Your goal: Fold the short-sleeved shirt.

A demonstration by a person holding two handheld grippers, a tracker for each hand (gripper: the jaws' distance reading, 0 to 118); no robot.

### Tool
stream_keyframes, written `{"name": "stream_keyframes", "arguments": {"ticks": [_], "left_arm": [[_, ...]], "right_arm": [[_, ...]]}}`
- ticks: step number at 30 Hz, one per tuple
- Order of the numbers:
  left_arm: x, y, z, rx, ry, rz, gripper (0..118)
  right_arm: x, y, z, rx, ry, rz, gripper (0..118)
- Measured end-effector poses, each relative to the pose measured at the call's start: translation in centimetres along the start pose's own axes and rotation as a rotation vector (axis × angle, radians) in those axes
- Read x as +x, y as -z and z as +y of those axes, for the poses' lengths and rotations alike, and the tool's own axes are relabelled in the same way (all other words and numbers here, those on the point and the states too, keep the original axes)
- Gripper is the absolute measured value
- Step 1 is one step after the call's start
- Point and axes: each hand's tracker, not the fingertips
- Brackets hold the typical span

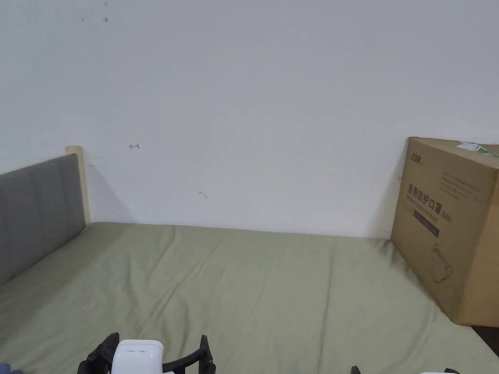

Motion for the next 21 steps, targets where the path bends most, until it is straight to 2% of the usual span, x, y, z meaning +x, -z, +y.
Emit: {"name": "stream_keyframes", "arguments": {"ticks": [13, 21], "left_arm": [[-0.02, 0.11, -0.05, -0.008, -0.002, 0.005, 116], [0.05, 0.08, -0.05, -0.005, 0.008, 0.007, 116]], "right_arm": [[0.86, 0.42, 0.05, -0.023, 0.052, 0.012, 118], [0.41, 0.51, 0.00, -0.015, 0.030, -0.016, 118]]}}
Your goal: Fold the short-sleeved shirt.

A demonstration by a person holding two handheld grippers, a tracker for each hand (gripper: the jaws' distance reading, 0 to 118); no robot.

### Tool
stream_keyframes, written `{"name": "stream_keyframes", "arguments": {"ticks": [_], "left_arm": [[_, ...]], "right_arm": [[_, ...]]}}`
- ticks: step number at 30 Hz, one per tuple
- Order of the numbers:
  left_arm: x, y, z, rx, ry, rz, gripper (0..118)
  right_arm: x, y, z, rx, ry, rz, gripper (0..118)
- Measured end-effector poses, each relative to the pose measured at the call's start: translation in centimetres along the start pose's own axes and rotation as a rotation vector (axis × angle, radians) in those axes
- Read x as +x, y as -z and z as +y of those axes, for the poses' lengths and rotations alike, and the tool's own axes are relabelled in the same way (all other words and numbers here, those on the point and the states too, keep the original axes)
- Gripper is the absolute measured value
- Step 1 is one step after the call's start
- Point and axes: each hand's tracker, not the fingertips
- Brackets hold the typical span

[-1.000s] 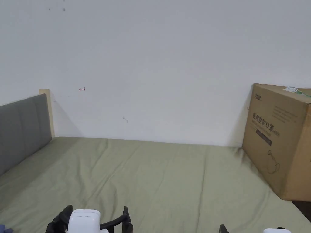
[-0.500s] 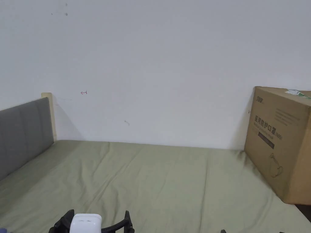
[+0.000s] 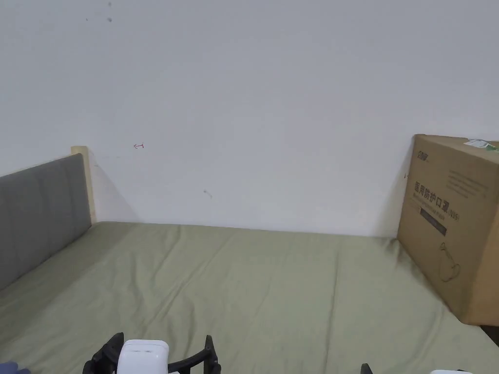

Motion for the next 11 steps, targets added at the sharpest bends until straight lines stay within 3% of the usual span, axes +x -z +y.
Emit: {"name": "stream_keyframes", "arguments": {"ticks": [11], "left_arm": [[-0.12, -0.01, -0.01, 0.000, -0.002, -0.001, 116]], "right_arm": [[-0.28, -0.48, 0.03, 0.010, -0.014, 0.000, 118]]}}
